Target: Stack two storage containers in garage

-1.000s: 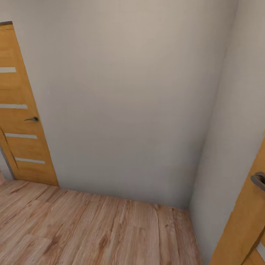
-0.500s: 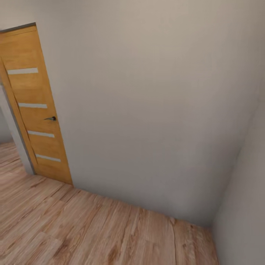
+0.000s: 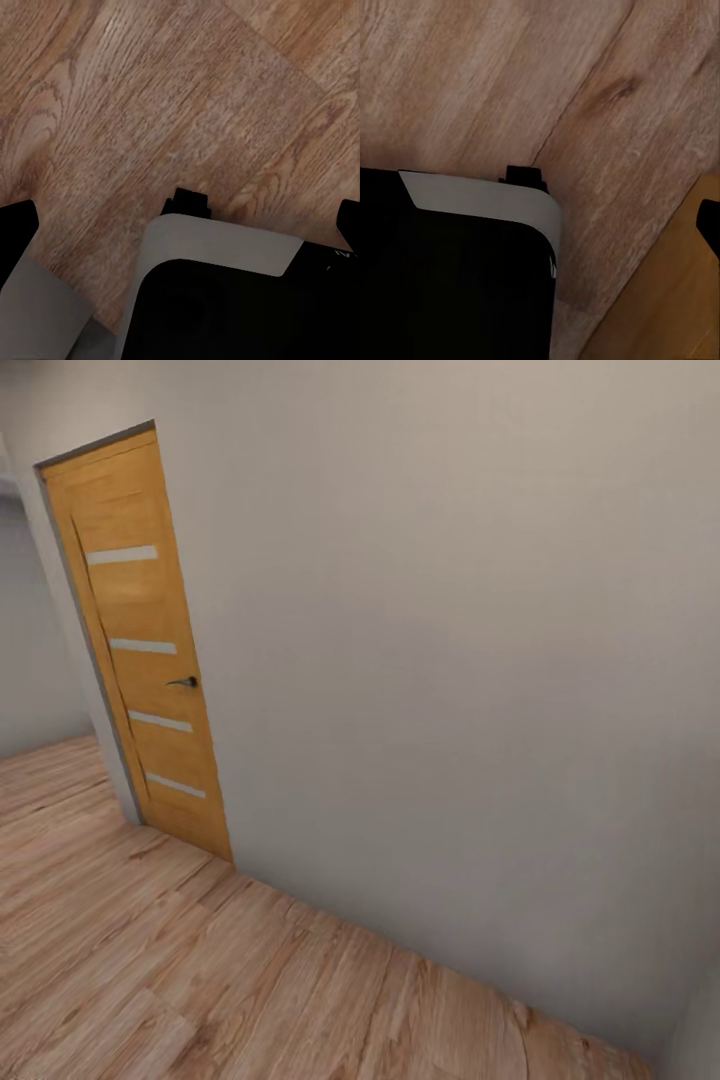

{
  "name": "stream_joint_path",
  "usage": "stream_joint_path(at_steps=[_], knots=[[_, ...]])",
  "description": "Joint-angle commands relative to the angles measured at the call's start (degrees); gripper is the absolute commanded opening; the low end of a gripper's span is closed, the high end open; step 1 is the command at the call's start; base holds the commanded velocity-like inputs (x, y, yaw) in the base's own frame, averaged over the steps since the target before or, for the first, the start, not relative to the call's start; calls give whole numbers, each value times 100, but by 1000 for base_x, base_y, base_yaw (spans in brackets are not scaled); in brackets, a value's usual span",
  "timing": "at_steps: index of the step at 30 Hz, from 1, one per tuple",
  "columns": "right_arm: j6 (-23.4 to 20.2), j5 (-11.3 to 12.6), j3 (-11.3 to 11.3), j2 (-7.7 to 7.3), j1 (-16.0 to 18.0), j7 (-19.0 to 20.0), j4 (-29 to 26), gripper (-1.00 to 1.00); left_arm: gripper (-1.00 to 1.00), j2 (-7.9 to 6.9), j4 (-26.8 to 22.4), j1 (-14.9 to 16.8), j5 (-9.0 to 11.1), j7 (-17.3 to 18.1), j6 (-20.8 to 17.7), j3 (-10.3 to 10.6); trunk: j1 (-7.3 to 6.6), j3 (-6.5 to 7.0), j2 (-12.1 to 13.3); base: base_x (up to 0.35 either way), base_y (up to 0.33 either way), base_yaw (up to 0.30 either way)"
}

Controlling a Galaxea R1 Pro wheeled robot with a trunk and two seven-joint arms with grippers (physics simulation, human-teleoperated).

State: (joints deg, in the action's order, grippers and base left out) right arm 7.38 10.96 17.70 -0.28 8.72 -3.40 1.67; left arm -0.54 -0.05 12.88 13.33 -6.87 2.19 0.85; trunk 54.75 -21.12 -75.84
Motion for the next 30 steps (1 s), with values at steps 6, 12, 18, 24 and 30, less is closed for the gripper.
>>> stream_joint_path(at_steps=[6,12,18,24,30], knots=[[35,56,49,2,7,-3,18,100,100,1,5,4,38,-7,19,12,3,-6,-3,320,0,268],[36,56,49,2,7,-3,18,100,100,1,5,4,38,-7,19,12,3,-6,-3,320,0,268],[36,56,49,2,7,-3,18,100,100,1,5,4,38,-7,24,12,3,-6,-3,206,0,268],[29,56,49,2,7,-3,18,100,100,1,5,5,38,-7,27,12,3,-6,-3,27,0,270],[27,50,53,2,7,-3,18,100,100,-5,5,4,38,-7,27,12,3,-6,-3,2,0,275]])
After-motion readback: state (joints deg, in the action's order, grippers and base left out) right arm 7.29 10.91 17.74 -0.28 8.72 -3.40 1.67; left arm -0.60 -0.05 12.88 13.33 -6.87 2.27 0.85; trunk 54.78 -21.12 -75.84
